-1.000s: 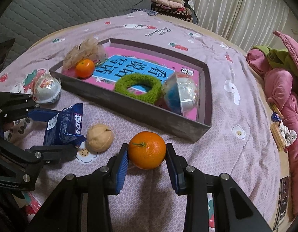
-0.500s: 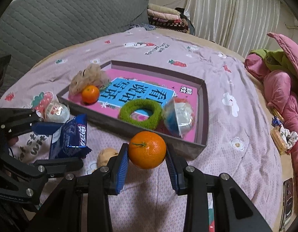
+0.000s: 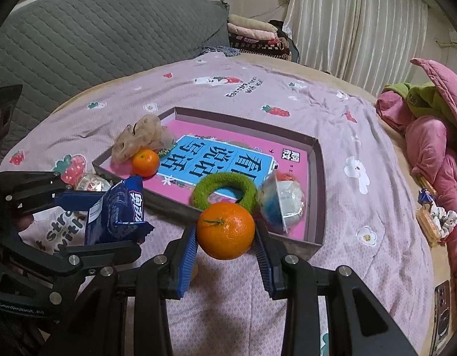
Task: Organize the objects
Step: 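Lift the snack packet with the left tool while the right tool lifts the orange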
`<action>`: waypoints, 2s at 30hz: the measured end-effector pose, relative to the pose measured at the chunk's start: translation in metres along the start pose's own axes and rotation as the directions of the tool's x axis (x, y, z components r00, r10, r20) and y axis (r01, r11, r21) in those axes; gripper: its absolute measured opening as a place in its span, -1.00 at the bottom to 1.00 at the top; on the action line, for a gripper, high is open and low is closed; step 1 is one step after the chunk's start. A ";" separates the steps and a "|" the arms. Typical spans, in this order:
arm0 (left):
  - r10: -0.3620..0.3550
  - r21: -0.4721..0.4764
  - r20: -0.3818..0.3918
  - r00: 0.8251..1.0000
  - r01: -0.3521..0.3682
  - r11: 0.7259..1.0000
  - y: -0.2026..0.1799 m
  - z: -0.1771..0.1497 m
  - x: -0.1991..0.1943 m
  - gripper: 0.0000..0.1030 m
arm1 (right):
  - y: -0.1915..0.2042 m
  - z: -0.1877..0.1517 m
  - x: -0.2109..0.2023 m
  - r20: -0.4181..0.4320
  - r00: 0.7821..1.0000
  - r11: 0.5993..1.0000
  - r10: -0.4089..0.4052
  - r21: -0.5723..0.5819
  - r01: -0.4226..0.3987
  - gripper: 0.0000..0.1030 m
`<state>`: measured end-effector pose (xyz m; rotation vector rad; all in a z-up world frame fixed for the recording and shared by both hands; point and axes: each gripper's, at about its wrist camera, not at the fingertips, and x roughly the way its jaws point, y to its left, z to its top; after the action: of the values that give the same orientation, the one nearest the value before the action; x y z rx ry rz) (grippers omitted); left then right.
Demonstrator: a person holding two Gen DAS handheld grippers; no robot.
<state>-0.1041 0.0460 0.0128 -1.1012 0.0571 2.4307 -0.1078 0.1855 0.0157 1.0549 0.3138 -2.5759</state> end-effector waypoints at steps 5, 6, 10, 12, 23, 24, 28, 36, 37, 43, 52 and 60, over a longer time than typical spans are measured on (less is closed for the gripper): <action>0.014 -0.008 0.017 1.000 -0.013 1.000 0.004 0.003 -0.003 0.10 | 0.001 0.002 -0.002 0.013 1.000 1.000 0.000 0.009 0.000 -0.27; 0.016 -0.010 0.020 1.000 -0.016 1.000 0.005 0.004 -0.004 0.10 | 0.001 0.003 -0.002 0.017 1.000 1.000 0.000 0.009 0.000 -0.27; 0.022 -0.016 0.027 0.999 -0.021 1.000 0.007 0.006 -0.005 0.10 | 0.000 0.005 -0.003 0.027 1.000 1.000 -0.002 0.013 0.002 -0.27; 0.030 -0.018 0.036 0.999 -0.029 0.999 0.008 0.008 -0.006 0.10 | 0.000 0.006 -0.002 0.025 1.000 1.000 -0.004 0.012 0.004 -0.27; 0.043 -0.046 0.062 0.997 -0.040 0.998 0.016 0.017 -0.008 0.10 | 0.005 0.012 -0.001 0.033 0.999 1.000 0.000 0.015 0.000 -0.27; 0.044 -0.052 0.064 0.997 -0.041 0.998 0.018 0.018 -0.008 0.10 | 0.005 0.012 -0.001 0.036 0.999 1.000 -0.002 0.016 0.002 -0.27; 0.055 -0.066 0.073 0.996 -0.050 0.997 0.023 0.023 -0.010 0.10 | 0.006 0.014 -0.001 0.041 0.999 1.000 -0.002 0.019 0.001 -0.27; 0.057 -0.086 0.078 0.995 -0.050 0.995 0.030 0.031 -0.009 0.10 | 0.006 0.017 -0.002 0.057 0.998 1.000 -0.012 0.017 0.011 -0.27; 0.059 -0.085 0.080 0.995 -0.052 0.995 0.030 0.031 -0.009 0.10 | 0.006 0.018 -0.001 0.057 0.998 1.000 -0.015 0.014 0.014 -0.27; 0.079 -0.078 0.102 0.992 -0.071 0.994 0.030 0.037 -0.011 0.10 | 0.008 0.021 -0.001 0.069 0.997 1.000 -0.020 0.011 0.019 -0.27; 0.078 -0.110 0.125 0.989 -0.065 0.992 0.040 0.050 -0.010 0.10 | 0.003 0.028 -0.002 0.089 0.996 0.999 -0.029 0.027 0.026 -0.27; 0.087 -0.138 0.160 0.983 -0.064 0.988 0.048 0.061 -0.010 0.10 | -0.001 0.036 -0.004 0.125 0.992 0.999 -0.028 0.033 0.024 -0.27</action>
<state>-0.1614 0.0133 0.0541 -0.9630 -0.1199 2.6176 -0.1290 0.1757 0.0437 0.8992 0.2584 -2.6643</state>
